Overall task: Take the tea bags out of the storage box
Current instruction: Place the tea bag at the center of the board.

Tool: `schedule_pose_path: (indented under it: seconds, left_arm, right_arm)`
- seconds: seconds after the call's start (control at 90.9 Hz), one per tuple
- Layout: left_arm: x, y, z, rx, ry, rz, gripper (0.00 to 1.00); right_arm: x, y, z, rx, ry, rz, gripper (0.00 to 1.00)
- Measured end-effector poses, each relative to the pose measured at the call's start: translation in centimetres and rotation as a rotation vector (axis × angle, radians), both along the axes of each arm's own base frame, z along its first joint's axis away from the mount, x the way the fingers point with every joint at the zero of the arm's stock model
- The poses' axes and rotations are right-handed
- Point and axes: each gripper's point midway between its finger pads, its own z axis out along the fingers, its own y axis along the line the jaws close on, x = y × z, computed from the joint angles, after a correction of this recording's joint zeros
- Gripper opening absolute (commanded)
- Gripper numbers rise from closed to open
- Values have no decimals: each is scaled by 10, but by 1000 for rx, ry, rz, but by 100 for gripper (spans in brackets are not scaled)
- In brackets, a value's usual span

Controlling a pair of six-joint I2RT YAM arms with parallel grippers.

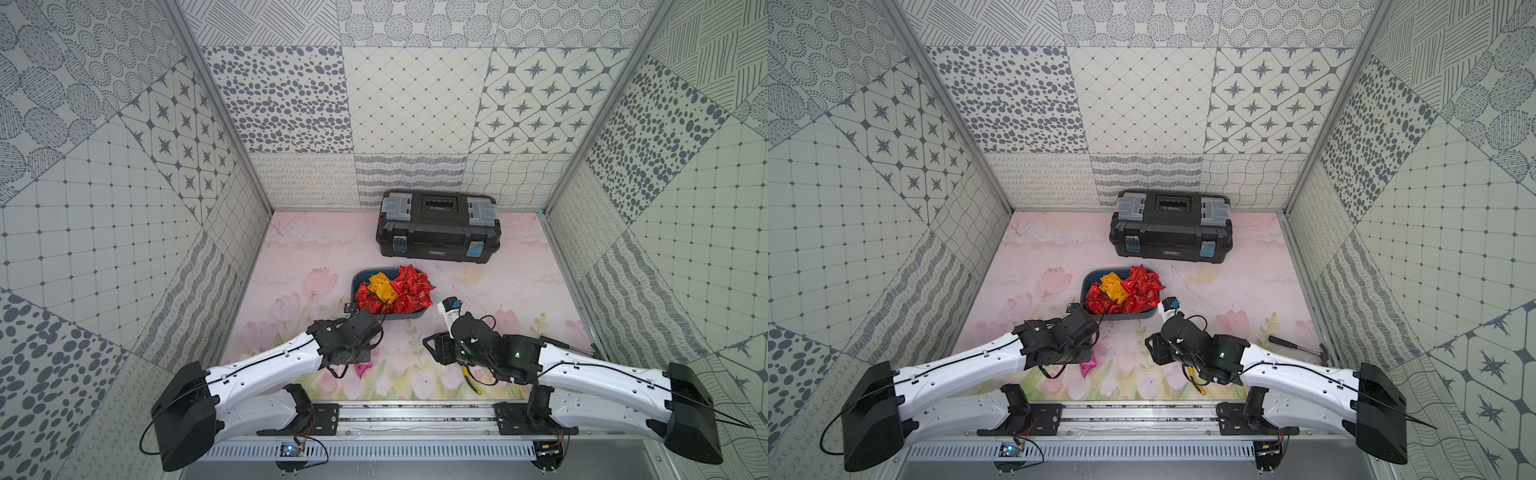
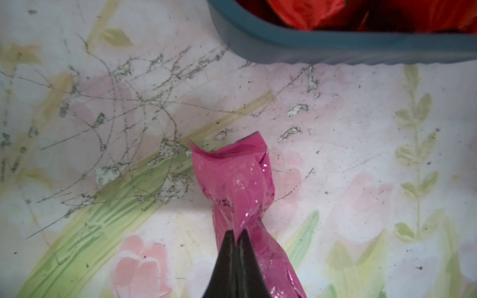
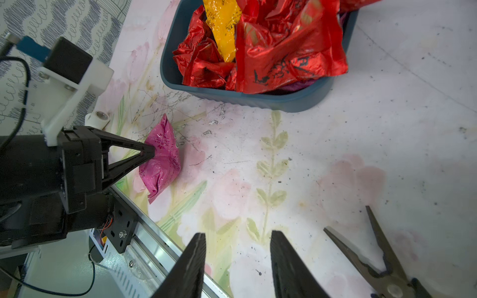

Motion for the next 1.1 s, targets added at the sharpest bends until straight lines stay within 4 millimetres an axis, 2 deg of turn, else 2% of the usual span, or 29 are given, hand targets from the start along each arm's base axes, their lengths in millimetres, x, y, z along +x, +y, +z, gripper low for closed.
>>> schedule_pose_path:
  seconds: [0.209, 0.484, 0.583, 0.759, 0.913, 1.1]
  left_arm:
    - [6, 18, 10, 109, -33, 23, 0]
    - [6, 32, -2, 293, 36, 1, 0]
    - [7, 33, -5, 338, 57, -15, 16]
    - [6, 34, -2, 351, 57, -32, 33]
    - [10, 29, 23, 249, -31, -23, 49]
    - [12, 24, 60, 58, -170, 19, 52]
  right_arm:
    - [0, 0, 0, 0, -2, 0, 45]
    - [1, -1, 1, -2, -7, -3, 45]
    - [0, -4, 5, 8, -17, -6, 45]
    - [2, -11, 17, 24, -55, -10, 48]
    - [7, -20, 16, -5, -68, -18, 49]
    - [11, -30, 9, -53, -67, -20, 49]
